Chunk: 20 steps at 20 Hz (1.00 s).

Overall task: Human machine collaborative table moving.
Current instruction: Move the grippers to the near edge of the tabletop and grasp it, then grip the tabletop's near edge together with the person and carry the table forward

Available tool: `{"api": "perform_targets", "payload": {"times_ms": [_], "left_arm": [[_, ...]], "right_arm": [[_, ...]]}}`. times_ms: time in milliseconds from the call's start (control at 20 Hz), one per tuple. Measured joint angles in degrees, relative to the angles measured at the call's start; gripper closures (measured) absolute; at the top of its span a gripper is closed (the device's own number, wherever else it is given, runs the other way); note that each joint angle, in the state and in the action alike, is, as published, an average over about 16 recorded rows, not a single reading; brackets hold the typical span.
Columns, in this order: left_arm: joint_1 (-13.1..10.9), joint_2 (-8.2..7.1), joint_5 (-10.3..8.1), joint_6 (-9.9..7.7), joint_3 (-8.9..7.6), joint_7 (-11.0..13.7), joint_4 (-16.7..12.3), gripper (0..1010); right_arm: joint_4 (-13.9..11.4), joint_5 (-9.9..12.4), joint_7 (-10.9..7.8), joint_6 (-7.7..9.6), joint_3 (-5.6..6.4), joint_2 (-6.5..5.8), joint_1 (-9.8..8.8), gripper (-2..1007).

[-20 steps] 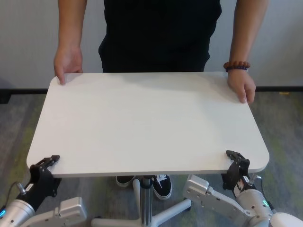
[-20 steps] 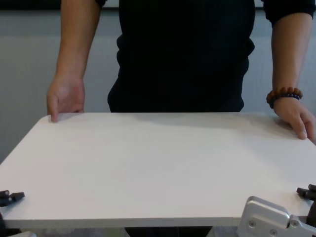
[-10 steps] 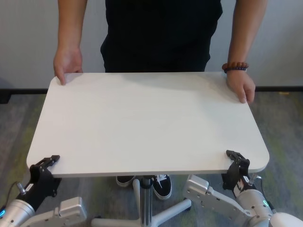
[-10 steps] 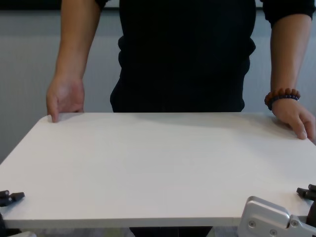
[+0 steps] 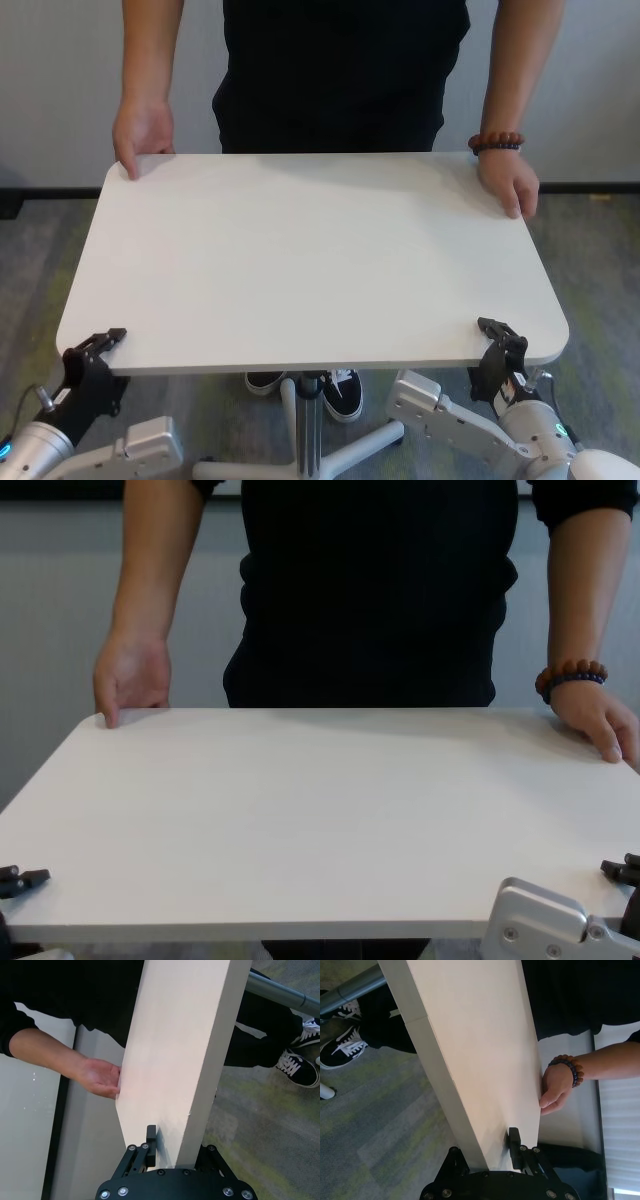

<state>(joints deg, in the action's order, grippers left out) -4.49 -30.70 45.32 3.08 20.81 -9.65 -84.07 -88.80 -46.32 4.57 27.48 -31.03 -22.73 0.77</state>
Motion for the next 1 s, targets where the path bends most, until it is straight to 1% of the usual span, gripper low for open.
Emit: {"api": "perform_targets", "payload": {"times_ms": [350, 600, 750, 1000], "left_arm": [[-0.12, -0.09, 0.09, -0.01, 0.01, 0.43, -0.22, 671], [-0.69, -0.33, -0.21, 0.09, -0.34, 1.41, -0.99, 671], [-1.34, -0.53, -0.86, 0.29, -0.91, 2.30, -1.84, 671], [-2.78, -0.90, -2.33, 0.68, -2.34, 3.91, -3.96, 670]], "right_arm": [[-0.08, -0.22, 0.02, 0.10, -0.01, 0.03, 0.01, 665], [-0.57, -1.17, 0.00, 0.45, -0.21, 0.12, 0.01, 665], [-1.07, -1.96, -0.05, 0.76, -0.34, 0.16, -0.10, 665], [-2.39, -3.66, -0.19, 1.63, -0.42, 0.24, -0.44, 666]]}}
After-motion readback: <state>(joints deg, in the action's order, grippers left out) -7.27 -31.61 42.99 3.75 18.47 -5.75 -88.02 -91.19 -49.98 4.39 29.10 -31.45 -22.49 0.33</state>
